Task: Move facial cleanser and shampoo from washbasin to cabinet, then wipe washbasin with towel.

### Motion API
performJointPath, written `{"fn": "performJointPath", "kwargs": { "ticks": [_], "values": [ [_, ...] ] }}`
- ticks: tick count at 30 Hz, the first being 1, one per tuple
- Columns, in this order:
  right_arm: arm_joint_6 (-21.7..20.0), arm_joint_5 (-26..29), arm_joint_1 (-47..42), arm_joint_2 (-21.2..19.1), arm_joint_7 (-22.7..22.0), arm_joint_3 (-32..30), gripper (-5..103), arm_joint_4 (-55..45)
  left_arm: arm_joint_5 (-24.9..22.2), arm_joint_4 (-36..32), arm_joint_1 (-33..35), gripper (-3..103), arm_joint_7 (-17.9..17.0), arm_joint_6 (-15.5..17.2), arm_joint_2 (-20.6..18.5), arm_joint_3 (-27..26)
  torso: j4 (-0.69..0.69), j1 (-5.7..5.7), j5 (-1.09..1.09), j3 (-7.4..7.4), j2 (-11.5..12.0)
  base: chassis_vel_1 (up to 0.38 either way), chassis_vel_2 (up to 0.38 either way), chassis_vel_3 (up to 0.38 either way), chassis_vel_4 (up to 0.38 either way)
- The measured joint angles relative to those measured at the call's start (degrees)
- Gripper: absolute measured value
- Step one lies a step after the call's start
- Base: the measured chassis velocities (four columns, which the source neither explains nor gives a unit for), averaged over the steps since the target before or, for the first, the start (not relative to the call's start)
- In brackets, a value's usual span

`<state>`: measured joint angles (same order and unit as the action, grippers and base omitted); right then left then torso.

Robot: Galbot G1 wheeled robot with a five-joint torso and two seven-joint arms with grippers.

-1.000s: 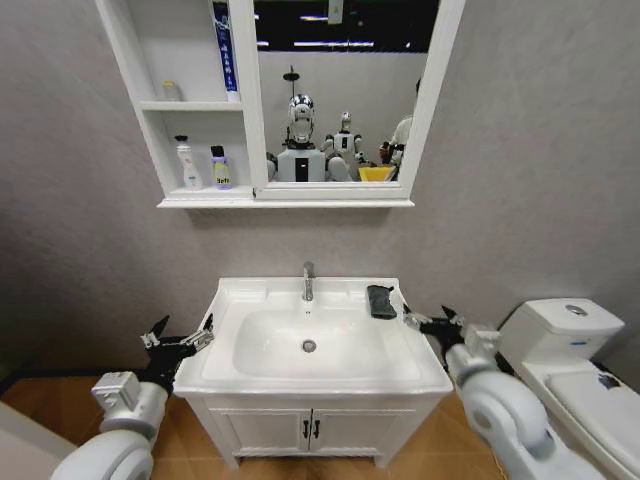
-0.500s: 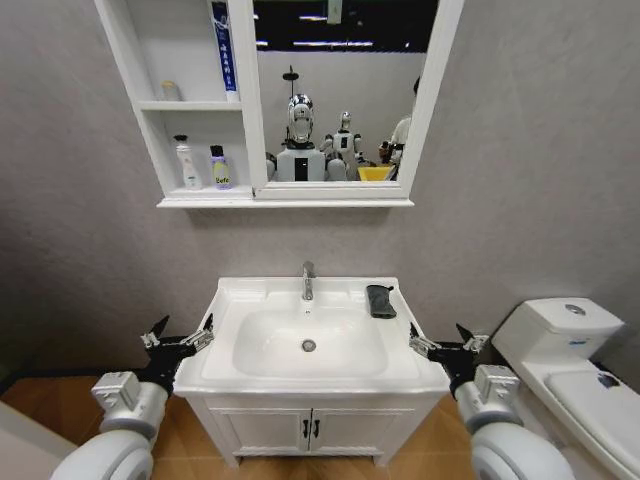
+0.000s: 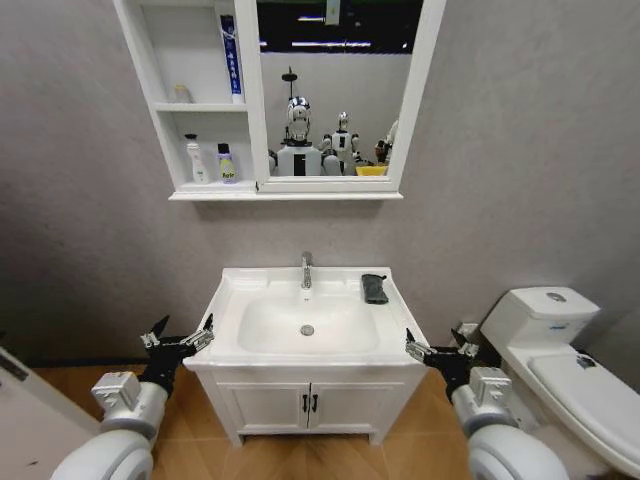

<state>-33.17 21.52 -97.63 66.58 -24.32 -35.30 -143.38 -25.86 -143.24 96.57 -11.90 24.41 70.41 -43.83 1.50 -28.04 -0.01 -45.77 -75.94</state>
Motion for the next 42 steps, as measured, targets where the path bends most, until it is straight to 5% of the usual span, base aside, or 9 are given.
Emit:
{"fn": "performJointPath", "kwargs": {
  "ticks": [21,23,26,30,31,35,42],
  "values": [
    [-0.41,-0.05,-0.38,-0.54,0.48,1.83,100,0.11,0.0,0.0,0.0,100,-0.03,0.01,0.01,0.0,0.0,-0.02,0.04,-0.01,0.0,0.35,-0.341,-0.335,0.339],
    [-0.4,-0.11,-0.44,-0.85,1.05,1.96,100,0.11,0.0,0.0,0.01,100,-0.04,0.01,0.01,0.0,-0.02,-0.01,-0.08,0.0,-0.01,0.338,-0.355,-0.342,0.345],
    [0.04,-0.24,-0.45,-1.19,1.5,2.07,100,0.16,0.0,-0.01,0.0,100,-0.02,0.01,0.01,0.0,0.0,-0.03,0.07,-0.01,0.01,0.336,-0.35,-0.354,0.347],
    [1.74,-1.08,-0.13,-1.7,2.14,2.05,100,0.15,0.0,-0.01,0.01,100,-0.03,0.01,0.01,0.0,-0.02,0.01,-0.05,0.01,-0.01,0.325,-0.324,-0.303,0.316],
    [2.33,-1.38,-0.02,-1.89,2.32,1.94,100,0.16,0.0,-0.01,0.02,100,-0.03,0.01,0.01,0.0,0.02,0.02,0.07,0.01,-0.02,0.214,-0.238,-0.275,0.217],
    [2.9,-1.37,-0.16,-2.02,2.58,1.97,100,0.14,0.0,-0.01,0.02,100,-0.02,0.01,0.01,-0.01,-0.03,0.03,-0.08,0.02,-0.03,0.136,-0.093,-0.157,0.197],
    [3.67,-1.06,0.01,-2.42,2.87,1.98,100,0.15,0.0,-0.01,-0.01,100,0.0,0.01,0.01,0.01,0.01,-0.06,-0.03,-0.02,0.02,-0.016,0.027,-0.005,0.011]
  ]
}}
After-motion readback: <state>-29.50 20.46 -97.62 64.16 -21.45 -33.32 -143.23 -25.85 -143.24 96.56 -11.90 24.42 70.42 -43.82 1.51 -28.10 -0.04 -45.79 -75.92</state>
